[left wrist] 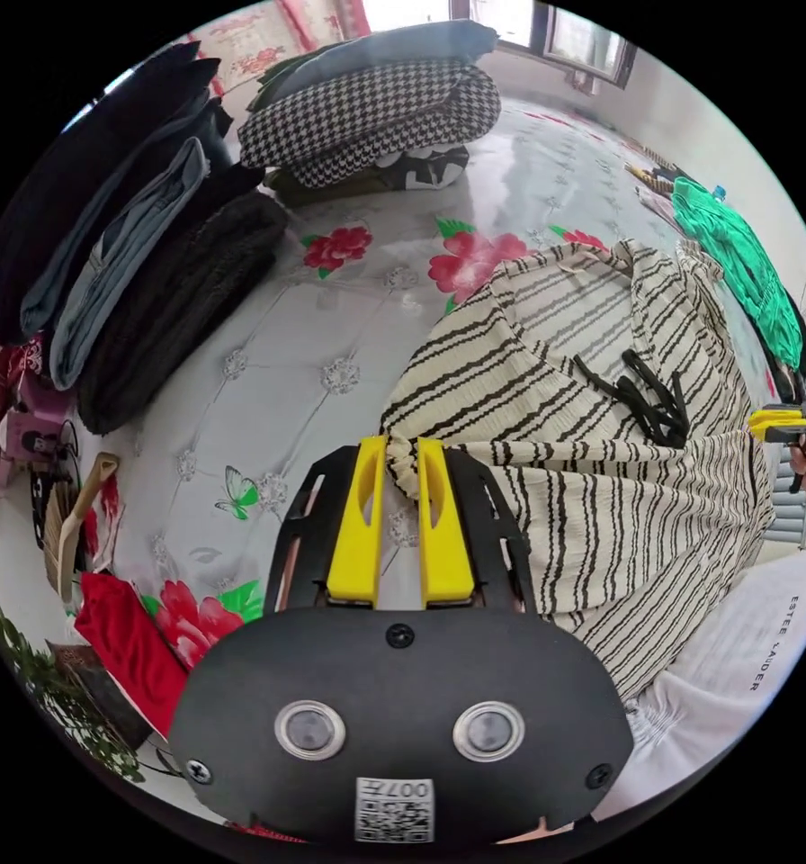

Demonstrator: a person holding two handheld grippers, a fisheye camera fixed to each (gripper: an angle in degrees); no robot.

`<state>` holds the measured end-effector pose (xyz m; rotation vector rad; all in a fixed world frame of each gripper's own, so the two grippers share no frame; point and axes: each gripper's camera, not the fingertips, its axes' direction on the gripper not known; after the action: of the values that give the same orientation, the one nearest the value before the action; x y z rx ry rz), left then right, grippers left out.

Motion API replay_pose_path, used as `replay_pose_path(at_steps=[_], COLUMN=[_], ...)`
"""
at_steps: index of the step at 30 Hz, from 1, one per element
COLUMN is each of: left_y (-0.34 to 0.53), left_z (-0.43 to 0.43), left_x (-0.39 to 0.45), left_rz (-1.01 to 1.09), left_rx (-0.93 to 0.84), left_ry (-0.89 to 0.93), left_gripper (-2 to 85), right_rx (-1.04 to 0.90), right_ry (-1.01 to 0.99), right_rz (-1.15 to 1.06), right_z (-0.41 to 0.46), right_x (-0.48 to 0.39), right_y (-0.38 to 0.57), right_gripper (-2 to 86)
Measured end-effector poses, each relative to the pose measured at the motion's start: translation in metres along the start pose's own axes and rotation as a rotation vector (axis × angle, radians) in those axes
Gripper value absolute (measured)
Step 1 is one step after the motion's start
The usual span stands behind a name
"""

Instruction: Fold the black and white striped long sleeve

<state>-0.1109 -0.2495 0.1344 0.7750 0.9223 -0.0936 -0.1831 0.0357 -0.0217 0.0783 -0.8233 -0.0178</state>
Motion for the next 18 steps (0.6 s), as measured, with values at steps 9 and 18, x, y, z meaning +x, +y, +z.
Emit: replay_pose_path(at_steps=[9, 18], left_y=[-0.047, -0.083], left_z=[-0.027, 0.037], left_x=[0.008, 0.029], left_rz=[0.095, 0.199], left_rx=[0.138, -0.015], left_ry=[0.082, -0.012], left_gripper=[7.3, 0.1], right_rx=[0.125, -0.179], right_ry=[0.155, 0.345], right_rz=[-0.393, -0.577], right_z=[-0.018, 0.118], right_x=[-0.061, -0.117], right_y=[-0.156, -0.248], right_gripper=[4.5, 1.6])
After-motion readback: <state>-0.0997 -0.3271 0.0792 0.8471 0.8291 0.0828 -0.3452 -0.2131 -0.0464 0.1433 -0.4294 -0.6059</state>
